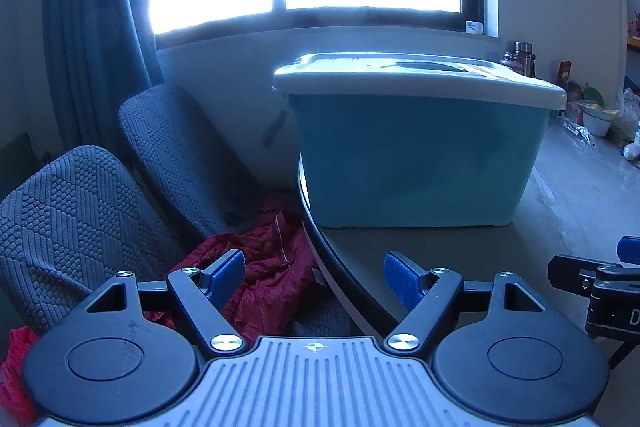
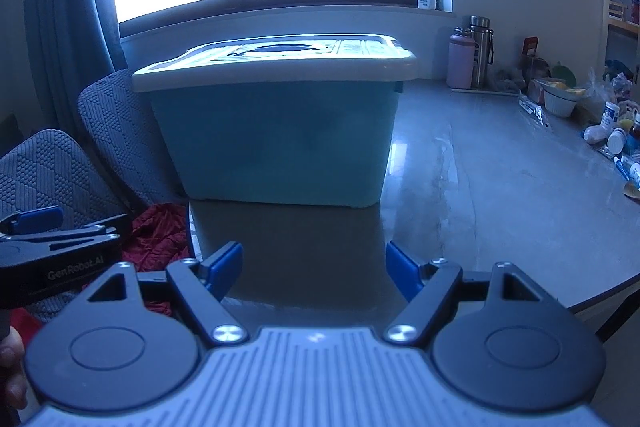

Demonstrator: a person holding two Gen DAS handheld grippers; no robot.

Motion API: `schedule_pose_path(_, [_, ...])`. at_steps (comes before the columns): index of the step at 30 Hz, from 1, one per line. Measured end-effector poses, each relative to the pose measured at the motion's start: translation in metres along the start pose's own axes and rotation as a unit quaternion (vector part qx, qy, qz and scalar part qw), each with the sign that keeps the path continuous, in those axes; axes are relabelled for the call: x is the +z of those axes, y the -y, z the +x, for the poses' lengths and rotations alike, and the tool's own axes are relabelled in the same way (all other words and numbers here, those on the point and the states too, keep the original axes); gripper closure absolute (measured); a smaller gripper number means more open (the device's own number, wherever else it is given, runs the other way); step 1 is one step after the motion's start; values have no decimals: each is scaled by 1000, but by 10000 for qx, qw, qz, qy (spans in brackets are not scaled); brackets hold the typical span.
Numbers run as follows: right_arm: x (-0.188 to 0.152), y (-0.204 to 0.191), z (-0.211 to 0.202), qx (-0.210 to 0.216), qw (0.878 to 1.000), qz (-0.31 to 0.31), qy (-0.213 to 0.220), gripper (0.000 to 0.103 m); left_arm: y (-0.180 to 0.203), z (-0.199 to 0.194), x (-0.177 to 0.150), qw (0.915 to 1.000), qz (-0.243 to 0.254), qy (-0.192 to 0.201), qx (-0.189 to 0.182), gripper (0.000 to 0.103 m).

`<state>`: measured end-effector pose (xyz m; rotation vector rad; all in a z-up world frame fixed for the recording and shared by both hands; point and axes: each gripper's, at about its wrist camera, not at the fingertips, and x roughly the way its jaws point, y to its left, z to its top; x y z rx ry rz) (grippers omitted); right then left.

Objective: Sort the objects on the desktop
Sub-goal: 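Open both grippers and withdraw them from the lidded teal bin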

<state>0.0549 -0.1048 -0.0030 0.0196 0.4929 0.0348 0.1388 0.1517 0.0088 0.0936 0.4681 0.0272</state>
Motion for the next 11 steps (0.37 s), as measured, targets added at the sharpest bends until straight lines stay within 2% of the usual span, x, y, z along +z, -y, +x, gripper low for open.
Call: schedule_pose_path(11, [-1,-2,-5,40,10000,15,60,24,-3,-1,-1,9999,-124,23,-44,24])
